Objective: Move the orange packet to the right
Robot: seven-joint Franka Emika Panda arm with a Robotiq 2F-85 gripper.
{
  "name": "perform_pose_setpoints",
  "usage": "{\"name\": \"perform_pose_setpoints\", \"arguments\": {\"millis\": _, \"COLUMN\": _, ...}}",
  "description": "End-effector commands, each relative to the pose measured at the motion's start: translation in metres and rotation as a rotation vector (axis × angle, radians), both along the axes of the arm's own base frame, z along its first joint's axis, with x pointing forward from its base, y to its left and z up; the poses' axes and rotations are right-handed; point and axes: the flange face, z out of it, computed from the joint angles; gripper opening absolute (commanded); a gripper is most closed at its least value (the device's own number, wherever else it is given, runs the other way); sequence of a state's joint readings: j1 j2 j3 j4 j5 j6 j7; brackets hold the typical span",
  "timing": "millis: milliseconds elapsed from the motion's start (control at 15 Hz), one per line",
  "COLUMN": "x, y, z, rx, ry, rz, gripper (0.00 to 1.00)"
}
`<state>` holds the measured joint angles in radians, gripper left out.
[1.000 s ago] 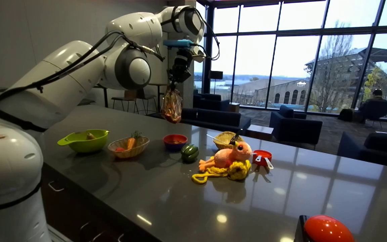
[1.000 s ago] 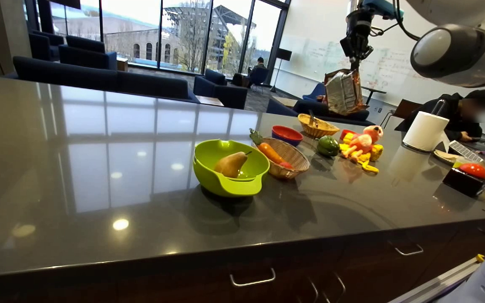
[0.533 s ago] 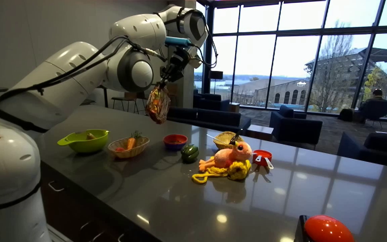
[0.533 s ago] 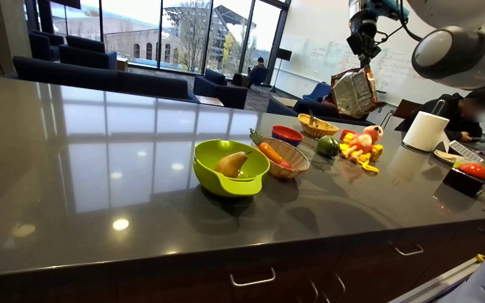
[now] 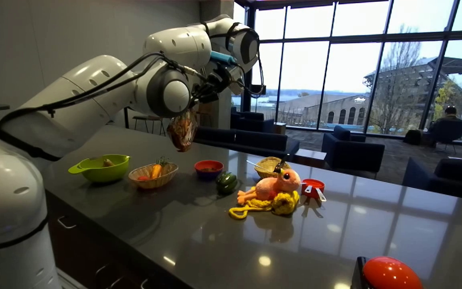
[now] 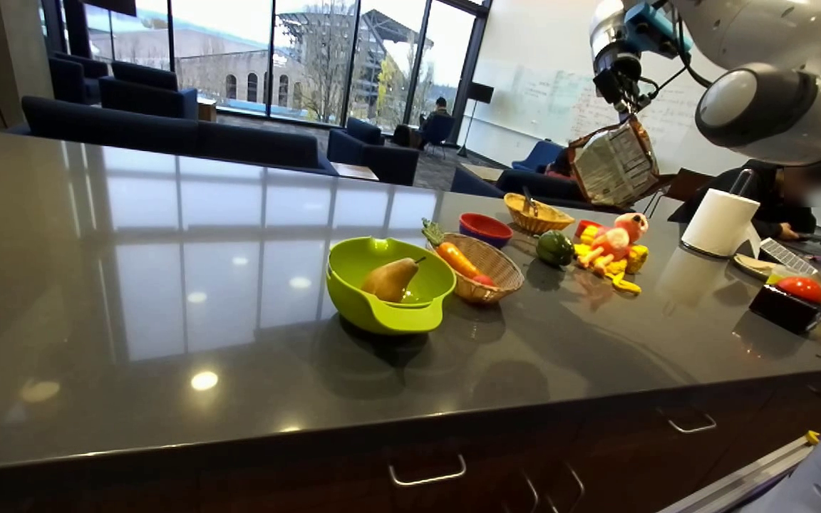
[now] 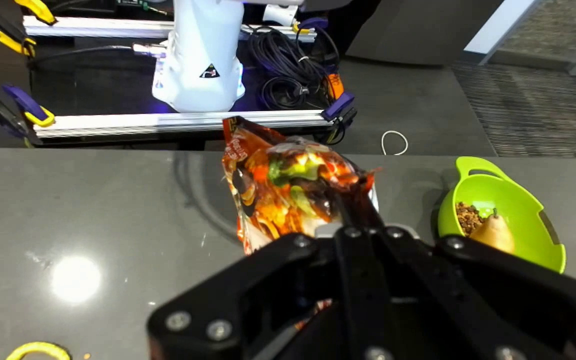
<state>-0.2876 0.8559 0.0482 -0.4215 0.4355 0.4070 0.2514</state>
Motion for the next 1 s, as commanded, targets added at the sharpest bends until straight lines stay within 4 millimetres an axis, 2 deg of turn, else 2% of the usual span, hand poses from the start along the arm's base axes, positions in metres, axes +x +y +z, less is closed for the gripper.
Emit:
{"name": "perform_pose_setpoints", "arguments": {"millis": 0, "x": -0.003, "y": -0.001, "z": -0.002, "rx": 0.019, "ry": 0.045, "rz": -0.018, "gripper": 0.00}}
{"name": "perform_pose_setpoints", "arguments": {"millis": 400, "x": 0.001, "y": -0.016, "z": -0.012, "rx": -0.073, "ry": 0.048, "rz": -0.077, "gripper": 0.00}}
{"name": "perform_pose_setpoints", "arguments": {"millis": 733, "x": 0.007, "y": -0.054, "z": -0.024, "rx": -0.204, "ry": -0.003, "rz": -0.172, "gripper": 0.00}}
{"name": "perform_pose_setpoints", "arguments": {"millis": 933, "x": 0.016, "y": -0.082, "z": -0.036, "rx": -0.342, "ry": -0.067, "rz": -0.235, "gripper": 0.00}}
